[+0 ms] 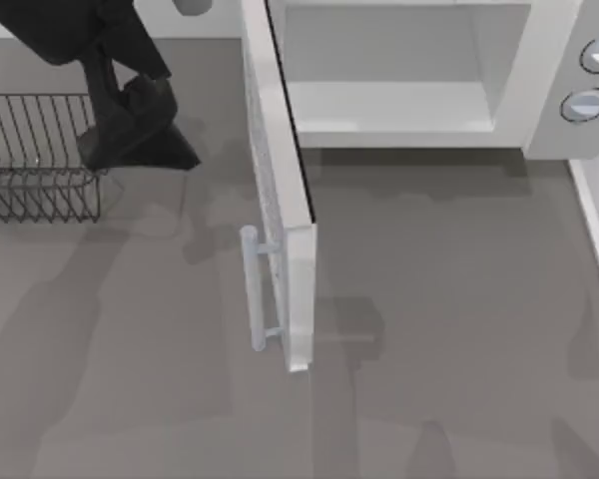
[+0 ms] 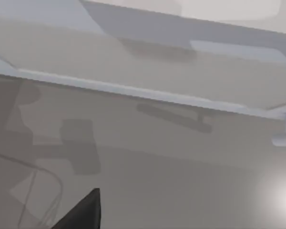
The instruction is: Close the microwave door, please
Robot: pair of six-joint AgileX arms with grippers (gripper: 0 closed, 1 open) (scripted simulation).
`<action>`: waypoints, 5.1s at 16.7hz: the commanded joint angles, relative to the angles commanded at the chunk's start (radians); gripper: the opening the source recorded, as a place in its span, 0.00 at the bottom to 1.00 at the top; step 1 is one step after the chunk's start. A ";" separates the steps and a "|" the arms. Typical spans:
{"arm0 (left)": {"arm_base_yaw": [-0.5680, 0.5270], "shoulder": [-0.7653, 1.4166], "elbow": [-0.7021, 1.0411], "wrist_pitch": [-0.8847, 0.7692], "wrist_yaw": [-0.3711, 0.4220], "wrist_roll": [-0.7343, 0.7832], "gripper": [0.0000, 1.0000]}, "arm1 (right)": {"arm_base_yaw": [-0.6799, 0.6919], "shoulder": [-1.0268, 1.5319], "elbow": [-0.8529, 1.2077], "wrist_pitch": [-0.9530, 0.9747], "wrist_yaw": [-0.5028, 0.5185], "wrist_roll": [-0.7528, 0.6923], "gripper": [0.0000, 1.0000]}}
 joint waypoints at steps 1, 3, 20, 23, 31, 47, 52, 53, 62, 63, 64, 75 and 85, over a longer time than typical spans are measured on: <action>-0.011 0.031 0.050 -0.024 0.012 0.026 1.00 | 0.000 0.000 0.000 0.000 0.000 0.000 1.00; -0.028 0.076 0.130 -0.059 0.030 0.068 1.00 | 0.000 0.000 0.000 0.000 0.000 0.000 1.00; -0.123 0.088 -0.106 0.235 0.014 0.003 1.00 | 0.000 0.000 0.000 0.000 0.000 0.000 1.00; -0.132 0.088 -0.129 0.258 0.012 -0.005 1.00 | 0.000 0.000 0.000 0.000 0.000 0.000 1.00; -0.132 0.088 -0.129 0.258 0.012 -0.005 0.55 | 0.000 0.000 0.000 0.000 0.000 0.000 1.00; -0.129 0.088 -0.129 0.258 0.012 -0.005 0.00 | 0.000 0.000 0.000 0.000 0.000 0.000 1.00; -0.171 0.119 -0.099 0.265 -0.001 -0.047 0.00 | 0.000 0.000 0.000 0.000 0.000 0.000 1.00; -0.178 0.120 -0.092 0.270 -0.004 -0.053 0.00 | 0.000 0.000 0.000 0.000 0.000 0.000 1.00; -0.208 0.143 -0.060 0.277 -0.016 -0.087 0.00 | 0.000 0.000 0.000 0.000 0.000 0.000 1.00; -0.215 0.149 -0.054 0.278 -0.018 -0.095 0.00 | 0.000 0.000 0.000 0.000 0.000 0.000 1.00; -0.221 0.153 -0.049 0.279 -0.020 -0.100 0.00 | 0.000 0.000 0.000 0.000 0.000 0.000 1.00; -0.254 0.184 -0.007 0.282 -0.032 -0.137 0.00 | 0.000 0.000 0.000 0.000 0.000 0.000 1.00; -0.285 0.216 0.037 0.282 -0.045 -0.170 0.00 | 0.000 0.000 0.000 0.000 0.000 0.000 1.00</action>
